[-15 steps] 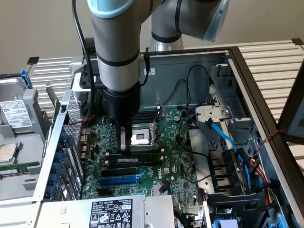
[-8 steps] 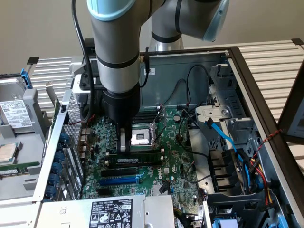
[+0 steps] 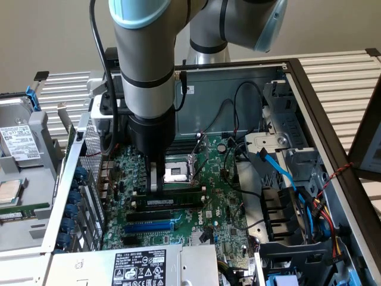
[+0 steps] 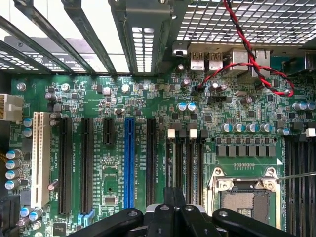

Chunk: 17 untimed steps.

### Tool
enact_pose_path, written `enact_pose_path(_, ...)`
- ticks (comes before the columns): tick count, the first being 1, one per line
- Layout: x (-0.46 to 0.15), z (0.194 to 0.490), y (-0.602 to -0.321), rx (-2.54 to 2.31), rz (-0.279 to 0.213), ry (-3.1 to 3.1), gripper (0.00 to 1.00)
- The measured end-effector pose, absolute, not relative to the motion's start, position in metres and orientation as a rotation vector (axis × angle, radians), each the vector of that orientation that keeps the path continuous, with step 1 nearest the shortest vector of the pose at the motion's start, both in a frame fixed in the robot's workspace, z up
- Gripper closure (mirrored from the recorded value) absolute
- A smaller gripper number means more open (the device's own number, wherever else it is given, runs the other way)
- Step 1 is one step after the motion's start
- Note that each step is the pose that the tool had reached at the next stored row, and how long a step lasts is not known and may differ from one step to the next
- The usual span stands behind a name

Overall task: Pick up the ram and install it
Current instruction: 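Press down the ram until it locks into place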

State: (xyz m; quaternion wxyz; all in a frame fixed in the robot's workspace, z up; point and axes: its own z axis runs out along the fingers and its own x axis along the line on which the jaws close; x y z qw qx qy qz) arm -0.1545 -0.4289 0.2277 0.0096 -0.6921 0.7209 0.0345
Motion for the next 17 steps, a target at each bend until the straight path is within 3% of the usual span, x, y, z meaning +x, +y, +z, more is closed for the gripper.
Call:
enact_pose_path(7, -0.155, 0.227, -0.429, -2.160, 0.108, 2.250, 0.89)
enact_pose_path(12, -0.155, 0.248, -0.429, -2.161, 0.107, 2.251, 0.89)
enact_pose_path(17, -0.152, 0.250, -0.431, -2.158, 0.113, 2.248, 0.89)
